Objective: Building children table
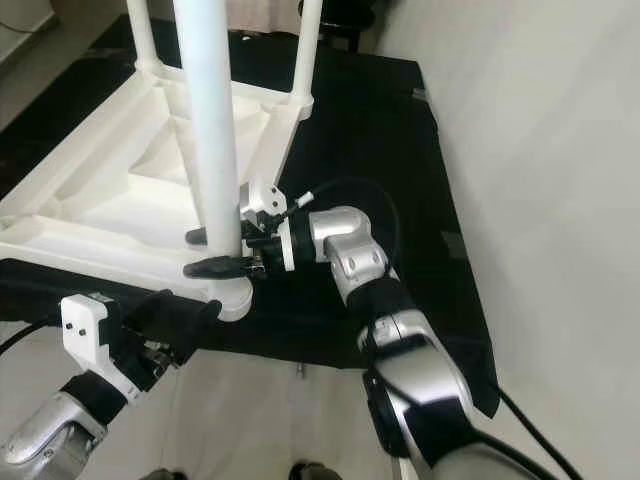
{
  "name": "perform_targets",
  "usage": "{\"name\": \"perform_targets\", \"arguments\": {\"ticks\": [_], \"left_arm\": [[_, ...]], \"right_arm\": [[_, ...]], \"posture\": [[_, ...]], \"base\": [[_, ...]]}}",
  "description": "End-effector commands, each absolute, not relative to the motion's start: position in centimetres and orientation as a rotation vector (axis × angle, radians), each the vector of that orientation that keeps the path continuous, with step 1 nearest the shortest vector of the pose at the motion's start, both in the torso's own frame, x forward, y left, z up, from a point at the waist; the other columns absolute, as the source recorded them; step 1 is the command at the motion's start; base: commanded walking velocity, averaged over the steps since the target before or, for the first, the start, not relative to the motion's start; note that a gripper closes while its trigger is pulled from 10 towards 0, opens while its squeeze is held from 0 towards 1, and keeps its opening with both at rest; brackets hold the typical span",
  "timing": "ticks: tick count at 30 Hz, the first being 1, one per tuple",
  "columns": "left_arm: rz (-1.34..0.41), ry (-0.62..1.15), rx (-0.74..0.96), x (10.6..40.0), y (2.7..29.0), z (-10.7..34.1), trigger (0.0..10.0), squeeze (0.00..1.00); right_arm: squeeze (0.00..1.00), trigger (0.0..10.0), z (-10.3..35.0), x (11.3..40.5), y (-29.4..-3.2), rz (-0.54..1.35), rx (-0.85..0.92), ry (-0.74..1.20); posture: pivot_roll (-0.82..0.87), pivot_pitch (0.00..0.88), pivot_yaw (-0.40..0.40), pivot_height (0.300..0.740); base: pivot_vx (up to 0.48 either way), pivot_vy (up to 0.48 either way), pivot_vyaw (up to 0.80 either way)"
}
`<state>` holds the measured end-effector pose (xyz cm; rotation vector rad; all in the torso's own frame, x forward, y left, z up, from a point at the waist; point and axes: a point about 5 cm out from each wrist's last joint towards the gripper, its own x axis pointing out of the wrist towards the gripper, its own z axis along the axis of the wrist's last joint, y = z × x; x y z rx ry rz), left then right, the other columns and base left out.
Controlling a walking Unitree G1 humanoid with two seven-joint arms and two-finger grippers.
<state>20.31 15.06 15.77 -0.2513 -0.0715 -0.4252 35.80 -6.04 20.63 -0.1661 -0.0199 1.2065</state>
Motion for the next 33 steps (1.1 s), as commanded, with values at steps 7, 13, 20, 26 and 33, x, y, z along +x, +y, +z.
{"name": "perform_targets", "arguments": {"ticks": [7, 13, 20, 26, 33], "left_arm": [[-0.423, -0.041, -0.224, 20.5, 16.0, 15.2, 10.0, 0.00], [-0.421, -0.034, -0.214, 20.7, 16.3, 15.1, 10.0, 0.00], [-0.414, -0.040, -0.212, 20.7, 16.2, 15.2, 10.0, 0.00], [-0.423, -0.046, -0.222, 20.7, 15.8, 15.4, 10.0, 0.00], [-0.426, -0.052, -0.229, 20.6, 15.3, 15.7, 10.0, 0.00]], "right_arm": [[0.00, 0.0, 15.8, 31.9, -8.2, 0.500, -0.076, 0.169], [0.00, 10.0, 16.0, 32.7, -6.3, 0.587, -0.085, 0.170], [1.00, 10.0, 19.6, 32.5, -3.1, 0.935, 0.076, 0.065], [0.50, 10.0, 21.8, 32.4, -3.1, 1.416, -0.042, -0.043], [0.00, 10.0, 21.1, 33.2, -2.3, 1.593, -0.135, 0.011]], "posture": [[0.03, 0.159, -0.096, 0.740], [0.05, 0.155, -0.096, 0.740], [0.05, 0.160, -0.091, 0.740], [0.06, 0.174, -0.098, 0.740], [0.09, 0.204, -0.117, 0.740]], "base": [[0.000, 0.000, 0.00], [0.000, 0.000, 0.00], [0.000, 0.000, 0.00], [0.000, 0.000, 0.00], [0.000, 0.000, 0.00]]}}
